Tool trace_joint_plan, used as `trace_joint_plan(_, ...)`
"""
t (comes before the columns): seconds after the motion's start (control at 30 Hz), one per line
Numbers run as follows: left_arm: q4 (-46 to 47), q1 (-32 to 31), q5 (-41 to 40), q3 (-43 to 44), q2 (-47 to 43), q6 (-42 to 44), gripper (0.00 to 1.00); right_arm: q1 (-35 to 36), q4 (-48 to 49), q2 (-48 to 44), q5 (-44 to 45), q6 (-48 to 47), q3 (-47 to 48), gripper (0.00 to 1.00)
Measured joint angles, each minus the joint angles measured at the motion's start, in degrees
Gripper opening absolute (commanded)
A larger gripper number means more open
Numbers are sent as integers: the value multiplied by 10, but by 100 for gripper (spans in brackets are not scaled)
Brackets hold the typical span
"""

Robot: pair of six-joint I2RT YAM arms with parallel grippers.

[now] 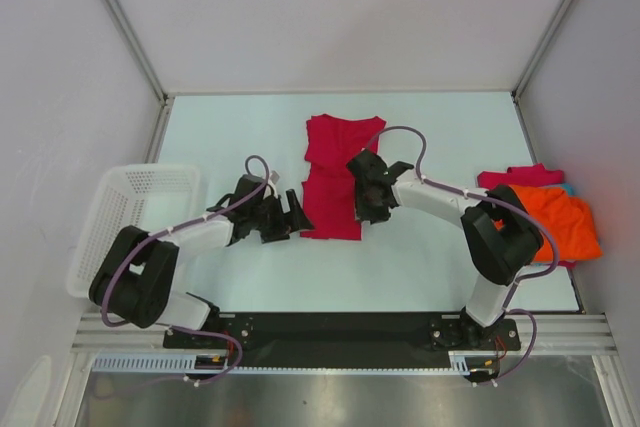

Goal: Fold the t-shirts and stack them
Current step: Grab one side of the 2/3 rectangular tshirt with both arms

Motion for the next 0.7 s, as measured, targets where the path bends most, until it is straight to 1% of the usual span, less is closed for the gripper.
trace_joint_plan(0.4, 4, -13, -1, 19, 23, -4, 93, 31, 5, -7, -4, 26, 0, 41)
trace_joint_plan(0.7, 27, -27, 1, 31, 47, -14, 93, 50, 18, 0, -13, 43, -1, 41)
